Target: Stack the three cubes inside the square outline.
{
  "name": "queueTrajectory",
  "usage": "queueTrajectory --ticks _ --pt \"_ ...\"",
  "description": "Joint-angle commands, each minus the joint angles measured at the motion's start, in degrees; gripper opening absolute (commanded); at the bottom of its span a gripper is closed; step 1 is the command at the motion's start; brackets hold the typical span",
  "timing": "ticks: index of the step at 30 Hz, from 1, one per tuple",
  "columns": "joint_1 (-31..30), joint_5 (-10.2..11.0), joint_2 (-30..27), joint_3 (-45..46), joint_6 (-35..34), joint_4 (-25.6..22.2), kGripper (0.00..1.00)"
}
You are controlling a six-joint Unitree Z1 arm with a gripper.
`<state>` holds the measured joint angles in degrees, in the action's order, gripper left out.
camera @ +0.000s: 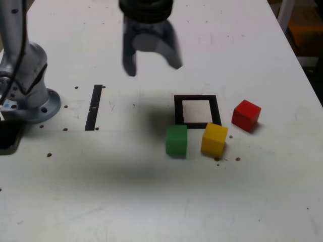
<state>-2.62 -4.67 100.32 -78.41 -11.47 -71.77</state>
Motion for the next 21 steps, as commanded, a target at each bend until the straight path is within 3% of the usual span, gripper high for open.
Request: queueTrajectory --ticks 1,10,21 --pt "0.1 0.3 1.4 -4.2 0.2 -0.6 0.82" --pt "-0.8 0.7 8.5 -15.6 1.5 -3.5 0.82" --pt "-3.7 -1.0 18.0 -29.7 1.4 -7.0 0.82"
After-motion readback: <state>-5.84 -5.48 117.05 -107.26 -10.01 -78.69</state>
